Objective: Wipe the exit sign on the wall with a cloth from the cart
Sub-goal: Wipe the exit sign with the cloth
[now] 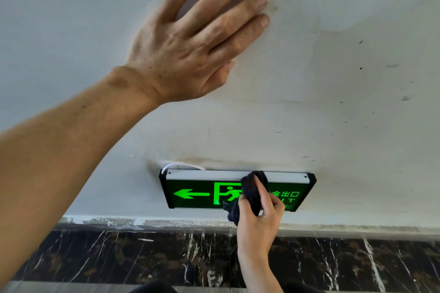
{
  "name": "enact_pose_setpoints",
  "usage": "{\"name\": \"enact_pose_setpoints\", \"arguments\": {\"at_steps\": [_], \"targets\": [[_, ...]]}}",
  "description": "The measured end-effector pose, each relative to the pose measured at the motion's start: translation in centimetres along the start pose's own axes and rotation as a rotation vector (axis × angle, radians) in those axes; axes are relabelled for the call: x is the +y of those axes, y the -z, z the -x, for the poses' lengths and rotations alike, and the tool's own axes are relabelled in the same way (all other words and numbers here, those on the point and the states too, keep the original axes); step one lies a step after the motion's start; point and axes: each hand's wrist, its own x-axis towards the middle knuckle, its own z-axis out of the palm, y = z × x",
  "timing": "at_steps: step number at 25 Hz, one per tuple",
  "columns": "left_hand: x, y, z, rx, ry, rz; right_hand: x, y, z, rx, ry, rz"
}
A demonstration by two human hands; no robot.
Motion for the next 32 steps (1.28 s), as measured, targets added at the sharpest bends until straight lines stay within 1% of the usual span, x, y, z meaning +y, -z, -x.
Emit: {"name": "enact_pose_setpoints", "arguments": {"at_steps": [4,7,12,16,20,23,25,26,29,32], "targets": [[0.1,0.0,0.0,0.004,0.005,0.006,0.2,-1.9,1.2,-0.028,0.005,0.009],[0.1,-0.1,0.0,0.011,0.014,0.015,0.3,-3.5,2.5,-0.079,0.018,0.007],[0.2,-0.1,-0.1,0.013,0.033,0.051,0.8,-6.7,4.7,-0.201,0.051,0.076],[0.1,-0.1,-0.1,0.004,0.039,0.053,1.1,-9.3,6.8,-0.331,0.126,0.176],[0.1,0.0,-0.2,-0.005,0.028,0.05,0.6,-10.2,7.3,-0.437,0.043,0.115],[0.1,0.0,-0.2,0.001,0.021,0.038,1.1,-7.8,6.7,-0.457,-0.027,-0.008],[0.1,-0.1,-0.1,0.002,0.017,0.021,2.3,-4.9,6.0,-0.413,-0.143,-0.101],[0.1,-0.1,-0.1,0.001,0.013,0.013,3.2,-3.0,5.4,-0.365,-0.199,-0.126],[0.0,-0.2,0.1,-0.003,0.001,-0.005,5.3,2.8,2.5,-0.112,-0.254,-0.058],[0.0,-0.2,0.2,-0.004,0.004,-0.025,5.2,7.7,-0.9,0.1,-0.274,-0.105]]}}
